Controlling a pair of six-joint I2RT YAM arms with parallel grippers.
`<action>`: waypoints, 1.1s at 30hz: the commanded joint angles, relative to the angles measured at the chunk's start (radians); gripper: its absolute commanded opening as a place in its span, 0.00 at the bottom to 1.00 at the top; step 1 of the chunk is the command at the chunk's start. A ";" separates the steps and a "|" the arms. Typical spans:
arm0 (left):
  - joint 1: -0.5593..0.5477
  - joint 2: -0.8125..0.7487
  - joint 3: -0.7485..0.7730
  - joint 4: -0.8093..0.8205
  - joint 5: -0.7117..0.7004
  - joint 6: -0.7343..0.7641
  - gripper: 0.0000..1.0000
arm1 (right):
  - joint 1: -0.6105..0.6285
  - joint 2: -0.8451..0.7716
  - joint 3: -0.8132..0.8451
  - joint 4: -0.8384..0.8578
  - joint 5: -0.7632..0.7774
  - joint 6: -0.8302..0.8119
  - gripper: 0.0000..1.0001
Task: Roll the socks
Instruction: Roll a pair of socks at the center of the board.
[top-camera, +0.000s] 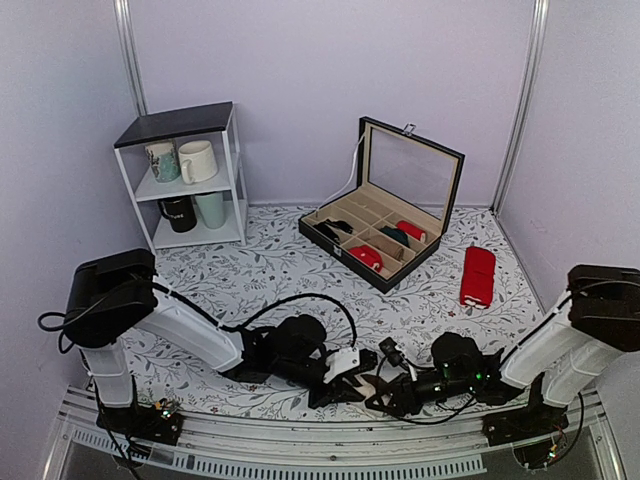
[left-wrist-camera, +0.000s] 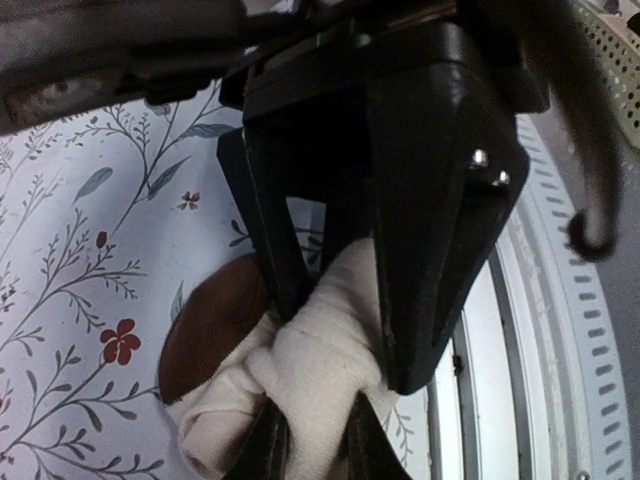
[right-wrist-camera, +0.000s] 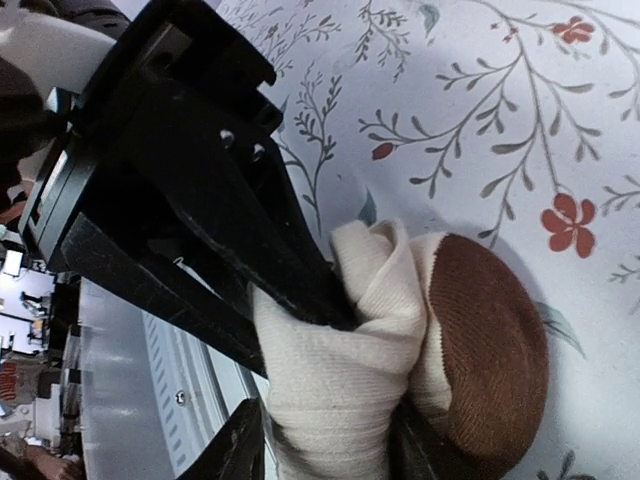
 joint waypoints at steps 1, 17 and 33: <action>-0.023 0.115 -0.051 -0.240 0.021 -0.113 0.00 | 0.007 -0.196 -0.008 -0.422 0.255 -0.119 0.46; 0.019 0.134 -0.081 -0.304 0.078 -0.180 0.00 | 0.372 -0.410 0.017 -0.507 0.760 -0.353 0.58; 0.026 0.155 -0.085 -0.298 0.109 -0.179 0.00 | 0.458 -0.159 0.156 -0.604 0.869 -0.334 0.41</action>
